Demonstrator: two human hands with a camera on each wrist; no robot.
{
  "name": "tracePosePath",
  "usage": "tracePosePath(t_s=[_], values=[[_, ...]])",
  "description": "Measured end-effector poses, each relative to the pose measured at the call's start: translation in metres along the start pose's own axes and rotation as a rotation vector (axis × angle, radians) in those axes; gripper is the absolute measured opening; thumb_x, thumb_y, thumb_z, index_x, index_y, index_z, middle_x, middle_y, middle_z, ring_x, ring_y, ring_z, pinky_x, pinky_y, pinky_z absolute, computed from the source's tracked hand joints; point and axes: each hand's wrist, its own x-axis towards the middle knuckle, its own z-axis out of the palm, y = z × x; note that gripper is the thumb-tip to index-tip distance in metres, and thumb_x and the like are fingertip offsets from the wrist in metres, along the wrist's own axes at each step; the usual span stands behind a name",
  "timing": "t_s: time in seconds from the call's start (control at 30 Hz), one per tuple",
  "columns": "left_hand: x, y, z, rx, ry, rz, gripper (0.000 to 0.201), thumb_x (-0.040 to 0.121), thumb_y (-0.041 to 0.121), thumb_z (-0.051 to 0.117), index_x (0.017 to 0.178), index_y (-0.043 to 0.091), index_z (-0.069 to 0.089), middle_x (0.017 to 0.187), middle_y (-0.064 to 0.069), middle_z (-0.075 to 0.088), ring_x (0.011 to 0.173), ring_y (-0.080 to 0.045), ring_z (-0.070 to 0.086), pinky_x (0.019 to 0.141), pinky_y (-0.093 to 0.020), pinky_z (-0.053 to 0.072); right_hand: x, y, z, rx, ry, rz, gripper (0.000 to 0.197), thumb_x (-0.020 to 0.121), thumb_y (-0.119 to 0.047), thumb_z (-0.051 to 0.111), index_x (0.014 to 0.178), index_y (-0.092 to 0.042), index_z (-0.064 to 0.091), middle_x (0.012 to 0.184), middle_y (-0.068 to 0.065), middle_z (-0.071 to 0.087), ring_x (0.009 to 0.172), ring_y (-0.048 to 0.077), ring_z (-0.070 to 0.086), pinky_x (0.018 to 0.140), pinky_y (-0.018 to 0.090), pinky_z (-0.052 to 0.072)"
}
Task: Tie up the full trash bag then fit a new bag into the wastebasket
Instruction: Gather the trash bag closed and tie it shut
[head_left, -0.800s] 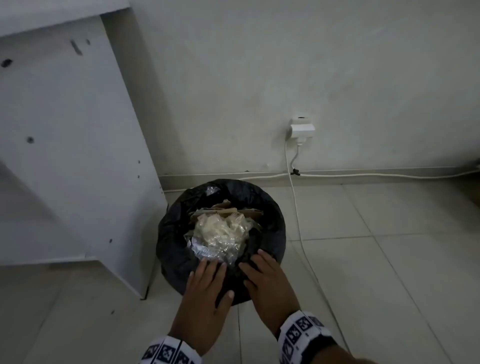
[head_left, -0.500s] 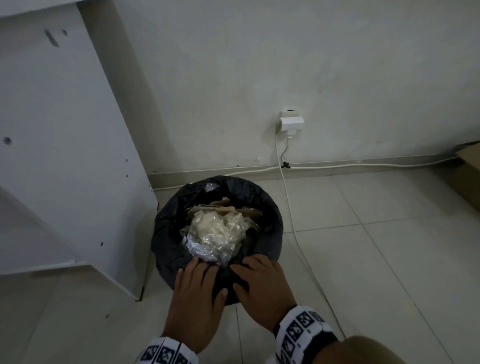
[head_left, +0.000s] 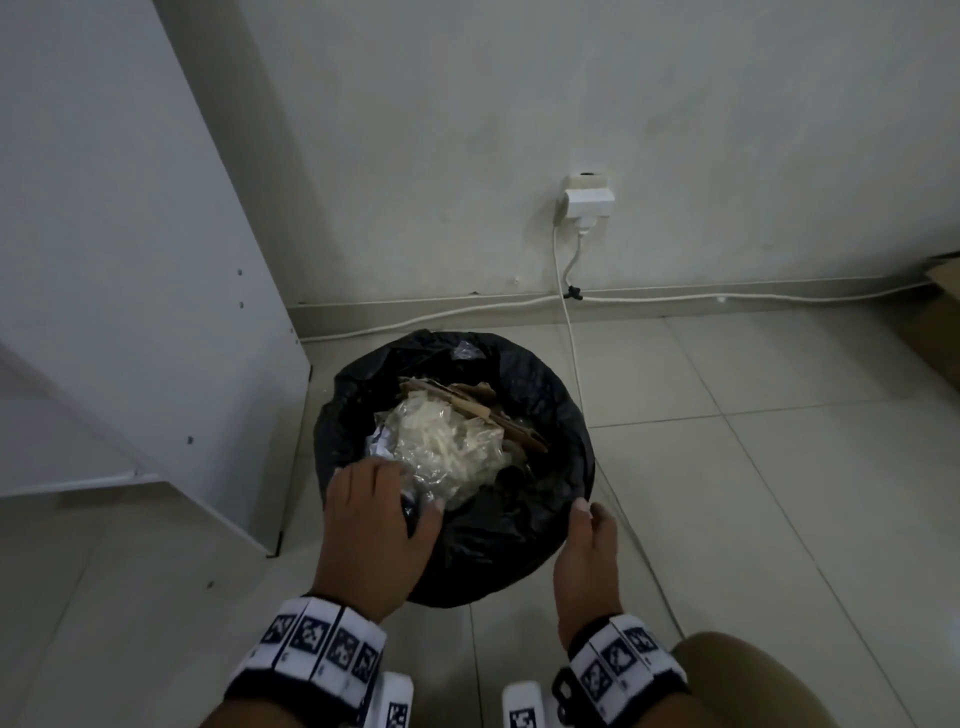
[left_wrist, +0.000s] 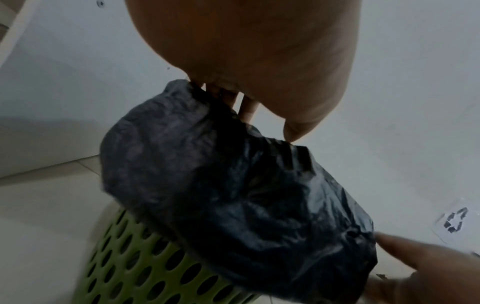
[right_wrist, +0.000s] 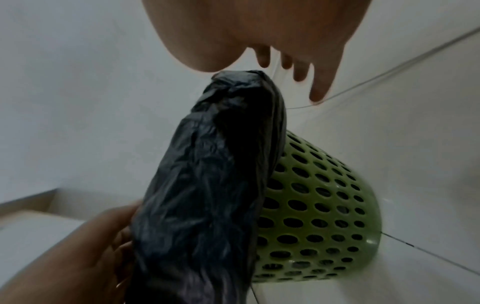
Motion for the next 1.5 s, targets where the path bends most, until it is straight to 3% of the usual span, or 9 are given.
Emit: tracePosePath(t_s=[0.1, 0.17, 0.33, 0.6, 0.73, 0.87, 1.03, 1.33, 1.5], values=[[0.012, 0.009, 0.007, 0.039, -0.122, -0.153, 0.088, 0.083, 0.072, 0.033, 0.148, 0.014, 0.034, 0.161, -0.015, 0.023, 0.151, -0.032, 0.012, 0.123, -0.048, 0.003, 0.01, 0.005, 0.0, 0.215, -0.216, 0.24, 0.057, 0.096, -0.063, 0.042, 0.14, -0.027, 0.052, 0.134, 0.003, 0.062, 0.119, 0.026, 0.06, 0.104, 0.051, 0.048], [0.013, 0.013, 0.009, 0.137, -0.162, -0.199, 0.1, 0.08, 0.08, 0.024, 0.155, 0.014, 0.023, 0.166, -0.013, 0.008, 0.154, -0.028, -0.003, 0.122, -0.047, -0.005, 0.019, 0.004, -0.001, 0.337, -0.28, 0.321, 0.056, 0.093, -0.064, 0.047, 0.132, -0.027, 0.06, 0.126, 0.005, 0.069, 0.115, 0.028, 0.065, 0.102, 0.05, 0.05], [0.012, 0.017, 0.01, 0.282, -0.187, -0.161, 0.104, 0.081, 0.083, 0.016, 0.152, 0.01, 0.033, 0.164, -0.017, 0.018, 0.153, -0.031, 0.008, 0.123, -0.053, 0.002, 0.039, -0.016, -0.013, 0.438, -0.337, 0.342, 0.048, 0.094, -0.046, 0.059, 0.13, -0.015, 0.063, 0.125, 0.011, 0.07, 0.116, 0.03, 0.066, 0.109, 0.048, 0.044], [0.013, 0.019, 0.006, 0.314, -0.23, -0.14, 0.098, 0.085, 0.08, 0.019, 0.147, 0.008, 0.043, 0.159, -0.019, 0.029, 0.151, -0.033, 0.017, 0.122, -0.055, 0.006, 0.061, -0.091, -0.023, 0.427, -0.206, 0.103, 0.015, 0.091, 0.0, 0.057, 0.103, 0.003, 0.067, 0.116, 0.031, 0.066, 0.098, 0.039, 0.068, 0.085, 0.043, 0.054], [0.014, 0.017, 0.005, 0.229, -0.212, -0.168, 0.097, 0.086, 0.077, 0.018, 0.151, 0.007, 0.035, 0.162, -0.018, 0.023, 0.152, -0.031, 0.015, 0.123, -0.052, 0.008, 0.038, -0.12, -0.012, 0.415, -0.467, -0.024, 0.043, 0.094, -0.018, 0.06, 0.129, 0.007, 0.056, 0.127, 0.024, 0.065, 0.119, 0.037, 0.062, 0.105, 0.049, 0.046], [0.028, 0.007, -0.007, -0.03, -0.068, -0.252, 0.088, 0.084, 0.069, 0.034, 0.151, 0.011, 0.031, 0.162, -0.015, 0.02, 0.147, -0.034, 0.02, 0.118, -0.05, 0.024, 0.042, -0.116, -0.008, 0.307, -0.468, 0.126, 0.045, 0.098, -0.042, 0.052, 0.127, -0.012, 0.066, 0.127, 0.012, 0.068, 0.117, 0.029, 0.065, 0.107, 0.044, 0.044], [0.049, -0.006, -0.012, 0.063, -0.179, -0.335, 0.09, 0.09, 0.07, 0.029, 0.157, 0.012, 0.014, 0.166, -0.015, 0.002, 0.153, -0.032, -0.001, 0.124, -0.048, 0.006, 0.075, -0.131, -0.007, 0.331, -0.431, 0.374, 0.053, 0.097, -0.05, 0.051, 0.126, -0.008, 0.066, 0.124, 0.019, 0.068, 0.12, 0.035, 0.06, 0.112, 0.048, 0.037], [0.044, -0.008, 0.002, 0.212, -0.158, -0.237, 0.092, 0.091, 0.072, 0.008, 0.153, 0.008, 0.031, 0.163, -0.017, 0.017, 0.153, -0.03, 0.011, 0.124, -0.049, 0.007, 0.11, -0.188, 0.063, 0.068, -0.432, 0.217, 0.044, 0.085, -0.025, 0.074, 0.121, -0.002, 0.068, 0.117, 0.022, 0.07, 0.106, 0.038, 0.069, 0.097, 0.056, 0.051], [0.044, -0.011, 0.004, 0.153, -0.141, -0.247, 0.092, 0.091, 0.069, -0.002, 0.155, 0.008, 0.026, 0.165, -0.014, 0.014, 0.154, -0.027, 0.006, 0.124, -0.048, 0.003, 0.048, -0.197, 0.091, -0.097, -0.688, -0.202, 0.024, 0.094, -0.004, 0.059, 0.115, 0.0, 0.068, 0.109, 0.026, 0.071, 0.093, 0.033, 0.068, 0.087, 0.043, 0.057]])
